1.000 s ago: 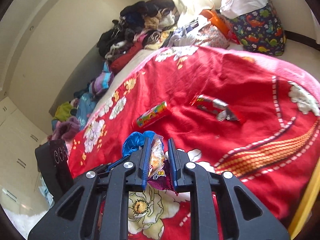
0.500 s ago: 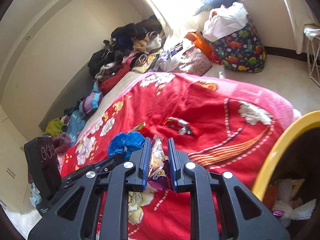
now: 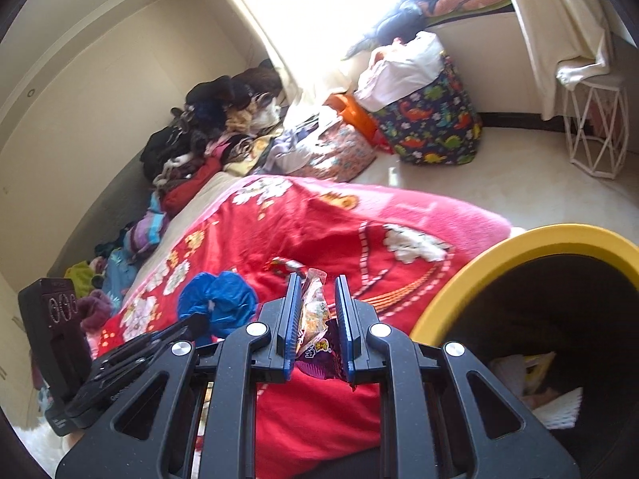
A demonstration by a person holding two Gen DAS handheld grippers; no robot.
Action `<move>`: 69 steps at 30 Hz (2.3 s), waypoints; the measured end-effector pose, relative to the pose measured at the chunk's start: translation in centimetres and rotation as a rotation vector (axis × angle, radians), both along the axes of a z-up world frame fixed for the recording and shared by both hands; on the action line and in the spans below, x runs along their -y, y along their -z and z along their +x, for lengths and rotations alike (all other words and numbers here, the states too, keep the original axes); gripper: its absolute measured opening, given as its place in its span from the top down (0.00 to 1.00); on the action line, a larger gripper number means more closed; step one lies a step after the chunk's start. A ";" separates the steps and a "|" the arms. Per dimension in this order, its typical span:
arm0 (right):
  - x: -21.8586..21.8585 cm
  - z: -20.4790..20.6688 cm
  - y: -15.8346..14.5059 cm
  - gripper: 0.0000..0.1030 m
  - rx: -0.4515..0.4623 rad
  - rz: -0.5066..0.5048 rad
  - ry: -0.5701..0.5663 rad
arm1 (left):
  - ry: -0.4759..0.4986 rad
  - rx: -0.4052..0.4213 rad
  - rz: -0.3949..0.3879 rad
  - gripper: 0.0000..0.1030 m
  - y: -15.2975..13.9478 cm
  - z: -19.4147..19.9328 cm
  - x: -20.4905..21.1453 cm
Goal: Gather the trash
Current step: 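Carry both items over the yellow bin and open both tools to drop them, then move both open tools back from the bin toward the bed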
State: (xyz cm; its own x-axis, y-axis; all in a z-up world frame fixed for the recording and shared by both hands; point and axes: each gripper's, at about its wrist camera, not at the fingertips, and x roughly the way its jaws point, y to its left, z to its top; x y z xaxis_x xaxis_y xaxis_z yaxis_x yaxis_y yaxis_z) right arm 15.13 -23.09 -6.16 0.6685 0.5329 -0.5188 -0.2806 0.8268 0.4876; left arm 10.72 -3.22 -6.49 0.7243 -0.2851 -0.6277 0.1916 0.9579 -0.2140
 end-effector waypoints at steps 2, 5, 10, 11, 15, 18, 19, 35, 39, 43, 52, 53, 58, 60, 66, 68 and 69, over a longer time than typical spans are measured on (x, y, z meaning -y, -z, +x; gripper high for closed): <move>0.7 -0.2 0.0 0.83 0.003 -0.007 0.021 | 0.010 0.000 0.001 0.94 0.0 0.0 0.6; 1.9 -0.5 0.1 0.83 0.008 -0.018 0.053 | 0.028 0.000 0.001 0.94 0.0 0.0 1.4; 3.7 -1.1 0.3 0.83 0.014 -0.047 0.107 | 0.057 0.000 0.003 0.94 0.1 0.0 2.8; 4.1 -1.2 0.3 0.83 0.014 -0.053 0.118 | 0.062 0.001 0.003 0.94 0.1 0.0 3.0; 5.6 -1.6 0.6 0.83 0.008 -0.064 0.156 | 0.094 -0.002 0.004 0.94 0.1 0.1 4.4; 7.0 -1.8 0.8 0.83 -0.002 -0.062 0.194 | 0.125 -0.007 0.006 0.94 0.3 0.1 5.7; 7.6 -1.9 1.0 0.83 -0.007 -0.058 0.208 | 0.136 -0.009 0.008 0.94 0.4 0.1 6.1; 15.1 -2.9 3.1 0.52 -0.092 0.056 0.410 | 0.345 -0.101 0.007 0.88 2.9 -0.2 15.2; 16.0 -3.4 3.2 0.39 -0.084 0.066 0.437 | 0.368 -0.100 -0.001 0.57 3.3 -0.3 16.2; 15.9 -3.6 3.0 0.33 -0.070 0.051 0.448 | 0.350 -0.073 -0.005 0.23 3.1 -0.3 15.8; 13.3 -3.4 2.0 0.25 -0.004 -0.011 0.381 | 0.227 -0.006 0.011 0.13 1.8 0.3 12.3; 13.2 -3.4 1.9 0.25 -0.001 -0.014 0.372 | 0.213 -0.001 0.008 0.12 1.6 0.4 11.8; 11.3 -3.2 1.4 0.25 0.012 -0.034 0.325 | 0.150 0.034 0.005 0.11 0.8 0.7 9.5; 10.2 -3.1 1.3 0.25 0.015 -0.044 0.303 | 0.123 0.048 0.006 0.11 0.4 0.9 8.6; 7.4 -2.4 0.7 0.25 0.028 -0.070 0.236 | 0.056 0.075 0.015 0.11 -0.3 1.5 5.9; 6.2 -2.1 0.5 0.25 0.033 -0.082 0.207 | 0.031 0.082 0.017 0.11 -0.4 1.7 4.8; 5.7 -2.0 0.4 0.25 0.035 -0.087 0.195 | 0.021 0.085 0.019 0.11 -0.5 1.7 4.4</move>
